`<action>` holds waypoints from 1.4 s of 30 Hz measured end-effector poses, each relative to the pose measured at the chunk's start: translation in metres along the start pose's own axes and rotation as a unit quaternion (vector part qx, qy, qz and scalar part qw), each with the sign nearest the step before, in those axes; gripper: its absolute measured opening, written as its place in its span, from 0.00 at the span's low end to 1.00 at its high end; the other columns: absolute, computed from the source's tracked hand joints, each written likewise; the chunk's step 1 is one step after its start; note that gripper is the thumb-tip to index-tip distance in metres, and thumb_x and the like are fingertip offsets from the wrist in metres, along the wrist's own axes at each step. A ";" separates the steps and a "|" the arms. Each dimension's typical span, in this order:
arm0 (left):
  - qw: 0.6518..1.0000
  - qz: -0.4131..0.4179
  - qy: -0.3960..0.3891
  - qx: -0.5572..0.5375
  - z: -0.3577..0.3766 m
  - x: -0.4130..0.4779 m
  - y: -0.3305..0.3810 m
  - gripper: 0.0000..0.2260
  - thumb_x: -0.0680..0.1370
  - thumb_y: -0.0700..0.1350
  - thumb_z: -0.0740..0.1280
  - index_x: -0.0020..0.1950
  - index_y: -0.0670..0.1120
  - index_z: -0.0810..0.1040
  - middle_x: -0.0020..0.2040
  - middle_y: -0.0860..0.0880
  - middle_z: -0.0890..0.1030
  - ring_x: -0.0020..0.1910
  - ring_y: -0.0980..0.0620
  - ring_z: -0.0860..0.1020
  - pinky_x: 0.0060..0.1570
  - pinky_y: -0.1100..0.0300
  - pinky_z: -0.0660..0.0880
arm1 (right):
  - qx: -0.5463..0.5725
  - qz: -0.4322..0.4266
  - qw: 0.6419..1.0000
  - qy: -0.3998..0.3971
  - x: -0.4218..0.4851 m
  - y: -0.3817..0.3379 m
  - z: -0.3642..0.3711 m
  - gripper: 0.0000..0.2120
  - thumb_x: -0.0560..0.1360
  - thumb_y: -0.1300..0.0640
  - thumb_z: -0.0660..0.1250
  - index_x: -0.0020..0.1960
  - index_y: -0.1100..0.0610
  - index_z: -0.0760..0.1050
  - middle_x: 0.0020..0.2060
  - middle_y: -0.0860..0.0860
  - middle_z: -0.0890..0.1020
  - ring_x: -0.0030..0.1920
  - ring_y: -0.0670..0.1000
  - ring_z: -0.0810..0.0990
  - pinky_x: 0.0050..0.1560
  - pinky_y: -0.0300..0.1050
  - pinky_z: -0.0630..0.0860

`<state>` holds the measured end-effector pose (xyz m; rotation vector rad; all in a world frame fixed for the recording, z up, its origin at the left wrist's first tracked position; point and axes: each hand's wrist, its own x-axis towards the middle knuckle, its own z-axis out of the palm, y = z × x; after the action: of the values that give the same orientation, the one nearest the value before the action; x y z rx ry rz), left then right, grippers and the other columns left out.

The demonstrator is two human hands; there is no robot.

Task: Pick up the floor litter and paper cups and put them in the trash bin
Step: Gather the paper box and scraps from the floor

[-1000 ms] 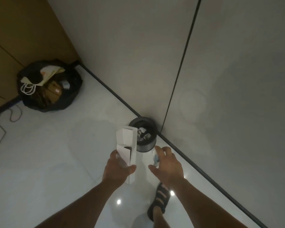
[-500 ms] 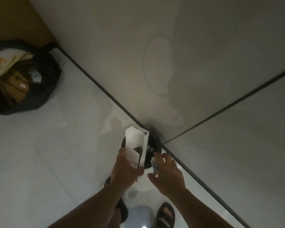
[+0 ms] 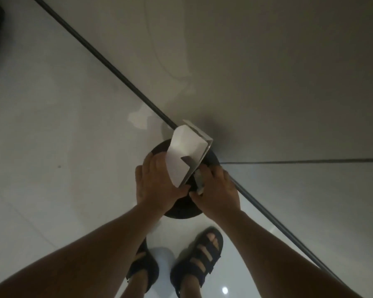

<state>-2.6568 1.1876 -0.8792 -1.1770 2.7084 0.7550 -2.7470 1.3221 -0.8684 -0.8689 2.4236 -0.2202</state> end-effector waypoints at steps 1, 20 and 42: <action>1.000 0.001 -0.008 0.023 0.007 -0.003 -0.005 0.47 0.55 0.67 0.75 0.66 0.48 0.61 0.64 0.47 0.71 0.67 0.44 0.67 0.63 0.48 0.67 | -0.005 0.005 1.000 0.001 0.003 0.003 0.006 0.29 0.72 0.39 0.68 0.68 0.47 0.62 0.64 0.49 0.71 0.65 0.53 0.72 0.63 0.49 0.72; 0.996 0.000 -0.092 -0.006 -0.020 -0.017 -0.041 0.49 0.64 0.66 0.71 0.76 0.48 0.51 0.76 0.46 0.56 0.76 0.43 0.53 0.72 0.43 0.59 | 0.043 0.045 0.998 0.011 -0.008 -0.011 0.010 0.39 0.70 0.43 0.68 0.75 0.51 0.55 0.72 0.51 0.66 0.71 0.54 0.65 0.68 0.54 0.70; 0.936 0.293 -0.164 0.106 -0.095 -0.156 0.137 0.43 0.68 0.67 0.69 0.75 0.46 0.59 0.73 0.46 0.65 0.72 0.46 0.63 0.70 0.51 0.63 | 0.150 0.284 0.943 0.082 -0.267 0.047 -0.063 0.38 0.75 0.36 0.61 0.79 0.47 0.49 0.77 0.50 0.55 0.77 0.53 0.52 0.72 0.52 0.62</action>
<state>-2.6346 1.3256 -0.6981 -0.1597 2.7528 0.6136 -2.6363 1.5249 -0.7125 -0.0029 2.5847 -0.4371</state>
